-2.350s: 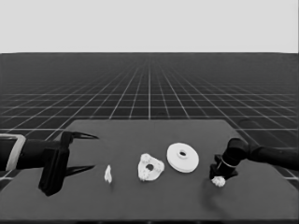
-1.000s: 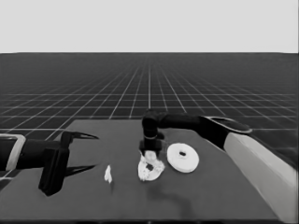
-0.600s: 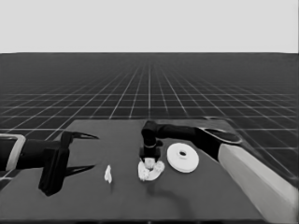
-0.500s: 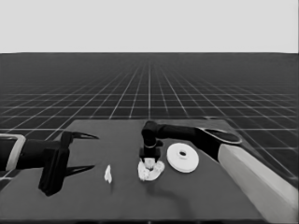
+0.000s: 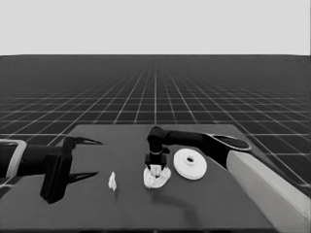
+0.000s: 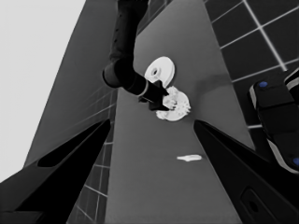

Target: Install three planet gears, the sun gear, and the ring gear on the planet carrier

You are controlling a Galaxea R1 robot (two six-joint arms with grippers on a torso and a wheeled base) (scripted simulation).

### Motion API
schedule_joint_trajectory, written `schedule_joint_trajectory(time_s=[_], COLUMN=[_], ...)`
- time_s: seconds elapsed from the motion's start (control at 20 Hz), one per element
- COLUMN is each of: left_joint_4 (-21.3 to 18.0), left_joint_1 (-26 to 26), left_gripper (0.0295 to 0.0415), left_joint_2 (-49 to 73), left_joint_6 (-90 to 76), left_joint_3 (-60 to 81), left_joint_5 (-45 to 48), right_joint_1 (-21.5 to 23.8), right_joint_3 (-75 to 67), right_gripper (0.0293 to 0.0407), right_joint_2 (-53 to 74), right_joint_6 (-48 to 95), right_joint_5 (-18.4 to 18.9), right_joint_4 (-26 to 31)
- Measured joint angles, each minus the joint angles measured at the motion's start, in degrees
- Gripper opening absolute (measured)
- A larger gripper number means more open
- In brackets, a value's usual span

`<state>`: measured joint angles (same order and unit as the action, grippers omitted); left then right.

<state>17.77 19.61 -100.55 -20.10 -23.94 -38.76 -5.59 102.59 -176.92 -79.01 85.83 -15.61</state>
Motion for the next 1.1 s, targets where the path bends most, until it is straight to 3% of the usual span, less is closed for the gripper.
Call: schedule_joint_trajectory(time_s=[1.1], left_joint_4=[0.0], left_joint_1=[0.0], left_gripper=[0.0385], left_joint_2=[0.0], left_joint_6=[0.0], left_joint_3=[0.0], left_joint_5=[0.0], right_joint_1=[-0.1], right_joint_3=[0.0], right_gripper=[0.0309], right_joint_2=[0.0], right_joint_6=[-13.2], right_joint_5=[0.0], right_joint_4=[0.0])
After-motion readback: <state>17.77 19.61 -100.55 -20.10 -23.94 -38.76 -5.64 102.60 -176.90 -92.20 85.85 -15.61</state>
